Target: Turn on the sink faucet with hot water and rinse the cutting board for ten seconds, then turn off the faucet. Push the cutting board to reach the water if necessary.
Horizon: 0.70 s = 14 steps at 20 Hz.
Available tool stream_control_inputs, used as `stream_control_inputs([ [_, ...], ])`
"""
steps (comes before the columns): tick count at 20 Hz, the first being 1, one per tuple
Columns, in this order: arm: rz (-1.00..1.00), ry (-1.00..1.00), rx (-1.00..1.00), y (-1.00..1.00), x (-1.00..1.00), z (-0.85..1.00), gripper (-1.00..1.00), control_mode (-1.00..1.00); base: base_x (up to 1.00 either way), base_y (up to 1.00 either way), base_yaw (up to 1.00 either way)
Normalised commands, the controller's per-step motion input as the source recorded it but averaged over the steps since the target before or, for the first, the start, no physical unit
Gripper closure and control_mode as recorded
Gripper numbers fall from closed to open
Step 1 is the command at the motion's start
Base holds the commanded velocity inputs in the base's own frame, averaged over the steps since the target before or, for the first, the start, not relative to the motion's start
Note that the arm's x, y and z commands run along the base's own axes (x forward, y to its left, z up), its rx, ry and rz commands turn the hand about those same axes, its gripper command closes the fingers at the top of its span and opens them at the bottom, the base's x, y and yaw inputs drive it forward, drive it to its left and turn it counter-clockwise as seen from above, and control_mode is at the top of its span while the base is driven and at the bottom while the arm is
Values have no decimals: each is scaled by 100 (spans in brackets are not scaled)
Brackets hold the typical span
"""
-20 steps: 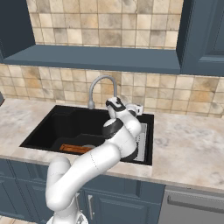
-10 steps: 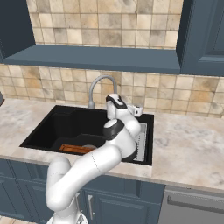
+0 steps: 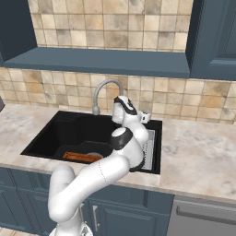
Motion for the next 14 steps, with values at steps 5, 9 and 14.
stream_control_inputs([
  [5,0,0,0,-64,-27,-25,-100,-100,0,0,0],
  [9,0,4,0,-61,-37,-13,-100,-100,0,0,0],
  [14,0,7,0,-63,-46,-15,-100,-100,0,0,0],
])
